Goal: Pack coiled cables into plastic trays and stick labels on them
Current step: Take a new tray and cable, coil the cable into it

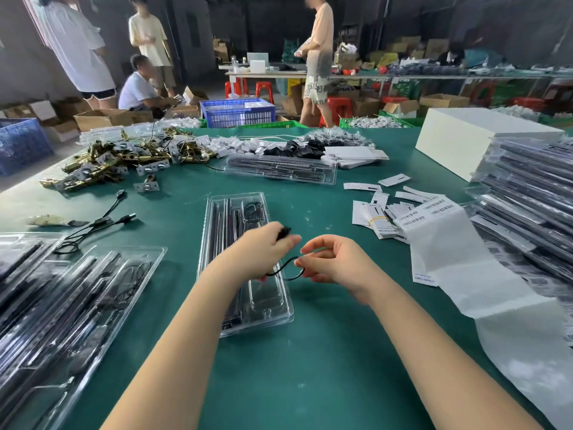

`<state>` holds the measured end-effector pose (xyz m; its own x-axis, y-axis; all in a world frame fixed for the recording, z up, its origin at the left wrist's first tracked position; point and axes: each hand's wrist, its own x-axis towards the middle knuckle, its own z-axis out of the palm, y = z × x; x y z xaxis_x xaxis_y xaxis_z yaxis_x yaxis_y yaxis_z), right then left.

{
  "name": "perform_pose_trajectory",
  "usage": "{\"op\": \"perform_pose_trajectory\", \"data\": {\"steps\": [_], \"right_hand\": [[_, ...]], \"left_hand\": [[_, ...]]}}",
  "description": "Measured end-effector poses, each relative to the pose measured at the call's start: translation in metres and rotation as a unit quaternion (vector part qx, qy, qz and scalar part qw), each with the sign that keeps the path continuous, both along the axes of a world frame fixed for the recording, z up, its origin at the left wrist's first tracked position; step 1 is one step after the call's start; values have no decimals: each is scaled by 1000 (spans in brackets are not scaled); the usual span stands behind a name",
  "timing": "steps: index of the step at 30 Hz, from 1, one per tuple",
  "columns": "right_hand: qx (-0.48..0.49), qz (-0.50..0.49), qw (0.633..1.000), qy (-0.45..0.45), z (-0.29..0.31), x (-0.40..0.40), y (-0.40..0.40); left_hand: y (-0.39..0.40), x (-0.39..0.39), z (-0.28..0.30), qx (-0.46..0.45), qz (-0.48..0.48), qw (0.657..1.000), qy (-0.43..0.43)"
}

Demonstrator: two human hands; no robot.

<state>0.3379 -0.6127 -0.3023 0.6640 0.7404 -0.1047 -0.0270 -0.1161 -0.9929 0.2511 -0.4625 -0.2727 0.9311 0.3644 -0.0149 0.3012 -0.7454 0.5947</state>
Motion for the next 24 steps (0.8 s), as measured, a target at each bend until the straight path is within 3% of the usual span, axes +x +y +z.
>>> {"op": "perform_pose_trajectory", "data": {"steps": [3,8,12,17,21,24], "right_hand": [[33,-46,998,17,-8,1,4],[64,-92,990,82,-15,2,5],[97,-88,979,158,-18,0,5],[123,-111,966,200,-17,-2,4],[138,-138,958,209,-18,-8,3],[121,-161,967,157,-17,-13,2]], "left_hand": [[-12,10,-12,79,-12,995,65],[-15,10,-14,7,-29,998,54],[-18,10,-14,65,-64,991,94],[-28,12,-16,115,-40,989,88],[-34,12,-24,109,-4,993,50],[-40,14,-34,193,25,981,26]]}}
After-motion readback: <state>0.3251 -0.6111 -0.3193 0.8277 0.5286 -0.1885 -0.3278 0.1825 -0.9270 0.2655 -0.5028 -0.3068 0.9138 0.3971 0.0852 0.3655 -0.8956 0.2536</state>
